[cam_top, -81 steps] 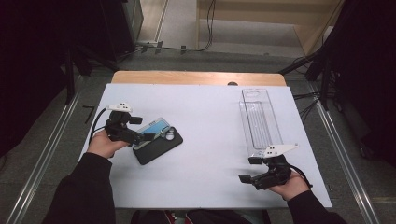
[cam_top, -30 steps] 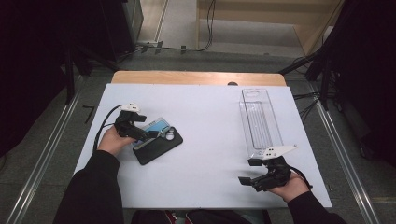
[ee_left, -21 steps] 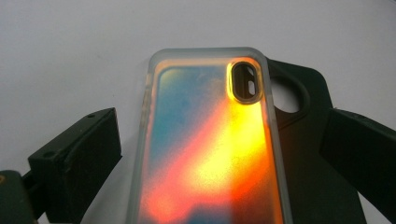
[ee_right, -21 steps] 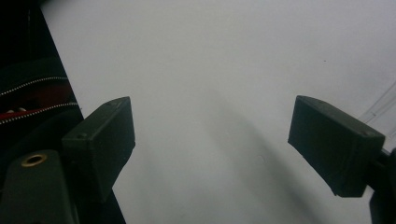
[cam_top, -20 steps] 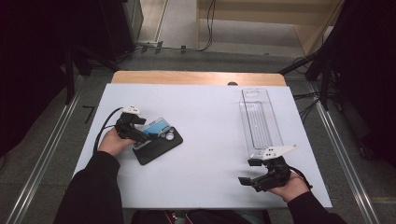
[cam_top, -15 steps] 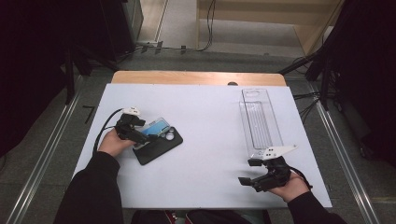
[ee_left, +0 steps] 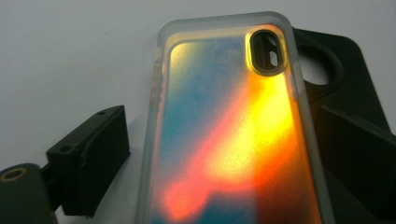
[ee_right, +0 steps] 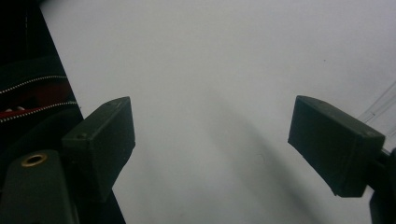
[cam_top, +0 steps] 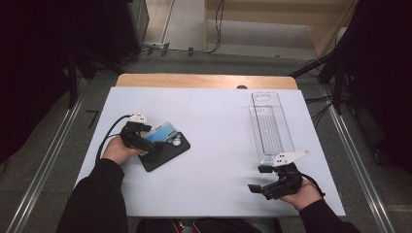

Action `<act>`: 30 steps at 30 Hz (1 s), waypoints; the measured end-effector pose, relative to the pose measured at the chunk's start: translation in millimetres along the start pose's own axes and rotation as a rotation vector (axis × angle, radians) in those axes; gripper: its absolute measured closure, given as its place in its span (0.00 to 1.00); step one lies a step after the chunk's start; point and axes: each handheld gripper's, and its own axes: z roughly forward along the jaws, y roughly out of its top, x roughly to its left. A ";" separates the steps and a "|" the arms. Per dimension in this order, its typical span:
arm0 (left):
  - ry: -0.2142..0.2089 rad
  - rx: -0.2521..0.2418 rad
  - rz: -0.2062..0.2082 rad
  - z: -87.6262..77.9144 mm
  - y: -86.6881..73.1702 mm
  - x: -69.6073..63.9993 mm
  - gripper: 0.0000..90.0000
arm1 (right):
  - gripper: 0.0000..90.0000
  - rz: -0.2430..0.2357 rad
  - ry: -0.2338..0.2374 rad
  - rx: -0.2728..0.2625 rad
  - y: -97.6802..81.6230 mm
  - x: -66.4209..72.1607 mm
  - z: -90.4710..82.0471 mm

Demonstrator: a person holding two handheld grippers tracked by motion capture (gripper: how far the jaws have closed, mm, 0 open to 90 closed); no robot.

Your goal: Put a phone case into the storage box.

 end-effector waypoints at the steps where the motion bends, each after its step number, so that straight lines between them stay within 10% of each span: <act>1: 0.001 -0.002 -0.003 0.1 -0.1 -0.1 0.06 | 0.14 0.002 -0.001 0.000 0.0 0.0 0.0; 30: -0.022 -0.022 -0.071 -4.8 0.1 0.3 0.19 | 0.14 -0.004 0.001 -0.002 0.3 0.6 0.0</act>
